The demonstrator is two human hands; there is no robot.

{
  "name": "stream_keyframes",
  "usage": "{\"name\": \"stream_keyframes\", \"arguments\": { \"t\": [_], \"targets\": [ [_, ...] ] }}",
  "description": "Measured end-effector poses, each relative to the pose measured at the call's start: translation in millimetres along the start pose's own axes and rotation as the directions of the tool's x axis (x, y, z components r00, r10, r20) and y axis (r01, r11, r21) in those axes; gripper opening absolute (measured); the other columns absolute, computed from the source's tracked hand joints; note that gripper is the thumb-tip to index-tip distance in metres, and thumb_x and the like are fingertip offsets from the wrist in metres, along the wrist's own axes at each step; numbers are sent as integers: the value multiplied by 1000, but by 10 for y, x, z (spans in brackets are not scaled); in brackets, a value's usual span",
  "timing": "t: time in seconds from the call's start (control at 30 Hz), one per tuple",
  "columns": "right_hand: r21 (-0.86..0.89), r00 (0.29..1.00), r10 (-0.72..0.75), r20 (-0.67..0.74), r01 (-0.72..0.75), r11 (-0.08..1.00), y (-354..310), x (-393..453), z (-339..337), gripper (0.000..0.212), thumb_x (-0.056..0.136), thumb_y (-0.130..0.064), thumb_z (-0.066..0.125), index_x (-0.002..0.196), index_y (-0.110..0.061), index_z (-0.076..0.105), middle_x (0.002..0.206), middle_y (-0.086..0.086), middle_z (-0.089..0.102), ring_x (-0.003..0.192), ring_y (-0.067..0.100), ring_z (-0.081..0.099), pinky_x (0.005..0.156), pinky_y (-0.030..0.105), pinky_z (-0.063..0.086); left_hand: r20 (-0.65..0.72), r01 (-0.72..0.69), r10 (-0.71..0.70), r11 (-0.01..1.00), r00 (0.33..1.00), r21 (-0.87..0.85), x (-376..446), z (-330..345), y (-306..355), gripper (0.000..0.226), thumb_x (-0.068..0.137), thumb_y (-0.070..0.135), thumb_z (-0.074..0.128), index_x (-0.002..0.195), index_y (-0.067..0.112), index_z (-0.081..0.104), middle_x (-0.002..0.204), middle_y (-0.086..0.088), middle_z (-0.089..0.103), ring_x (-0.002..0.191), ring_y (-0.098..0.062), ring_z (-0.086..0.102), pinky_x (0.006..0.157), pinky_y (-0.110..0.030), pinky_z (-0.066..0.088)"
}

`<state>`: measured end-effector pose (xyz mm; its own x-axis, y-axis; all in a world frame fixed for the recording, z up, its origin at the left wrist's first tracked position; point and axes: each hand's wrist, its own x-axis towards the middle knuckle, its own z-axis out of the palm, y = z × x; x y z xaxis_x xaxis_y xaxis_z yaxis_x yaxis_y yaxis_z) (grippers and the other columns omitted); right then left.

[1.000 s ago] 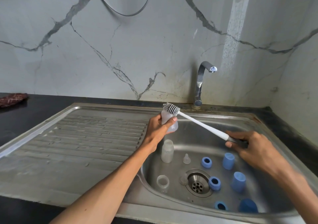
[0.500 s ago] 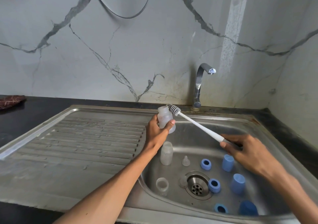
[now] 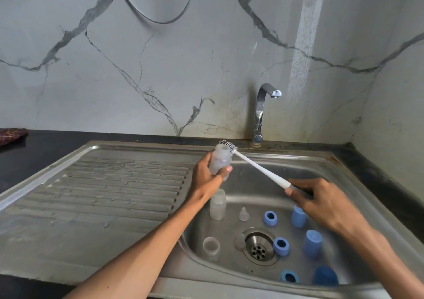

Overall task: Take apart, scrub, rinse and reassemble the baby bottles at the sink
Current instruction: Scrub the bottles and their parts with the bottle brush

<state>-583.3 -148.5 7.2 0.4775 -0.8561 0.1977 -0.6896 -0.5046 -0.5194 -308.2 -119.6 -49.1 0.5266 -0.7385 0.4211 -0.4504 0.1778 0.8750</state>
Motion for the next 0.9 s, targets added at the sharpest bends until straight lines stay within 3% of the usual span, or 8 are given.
{"name": "stream_keyframes", "arguments": {
  "t": [0.07,0.27,0.43,0.53,0.63,0.8,0.9],
  "targets": [
    [4,1000,-1,7,1,1000,6,1,-4,31,95,-43,60,125,-37,66,69,-4,67,58,14,59,50,20,41,81,-66,57,991,995,118,-56,128,40,49,66,46,77,110,26,66,97,7,73,88,-14,69,77,-35,58],
    [29,1000,-11,-12,11,1000,50,23,-172,37,92,-41,65,129,-36,64,92,-5,73,86,16,66,75,32,50,3,-31,31,999,1000,14,6,86,43,53,64,44,76,112,24,68,99,8,74,93,-13,70,83,-39,58],
    [53,1000,6,-12,-5,999,107,23,-246,32,92,-38,67,123,-35,68,77,-7,71,78,14,64,68,26,46,36,-33,37,995,999,-95,-20,108,121,50,69,40,74,117,25,67,103,8,74,98,-13,70,88,-43,58],
    [30,1000,26,11,-26,999,143,34,-315,32,93,-37,65,124,-33,68,83,-9,69,79,8,61,65,23,43,16,-14,15,996,1000,-90,-1,72,87,48,72,38,73,118,25,67,104,7,74,98,-12,69,89,-43,57],
    [18,998,55,-5,-55,998,188,35,-346,32,91,-36,68,123,-33,70,89,-10,69,87,13,63,74,29,44,-28,-26,25,998,999,-51,51,-38,19,49,72,41,73,119,24,67,105,6,74,98,-13,69,89,-44,57],
    [-8,999,50,4,-50,999,140,51,-173,40,90,-36,69,130,-34,64,109,-5,71,90,13,62,80,29,45,172,-44,25,993,985,109,-5,38,2,51,70,48,75,118,36,64,104,12,72,97,-12,68,86,-42,57],
    [-4,996,82,-24,-82,997,139,61,-227,40,90,-36,70,129,-35,64,116,-2,71,101,18,62,84,31,46,113,-71,58,991,992,115,-4,86,61,52,70,42,80,119,32,65,104,13,72,94,-11,68,85,-32,56]
  ]
}}
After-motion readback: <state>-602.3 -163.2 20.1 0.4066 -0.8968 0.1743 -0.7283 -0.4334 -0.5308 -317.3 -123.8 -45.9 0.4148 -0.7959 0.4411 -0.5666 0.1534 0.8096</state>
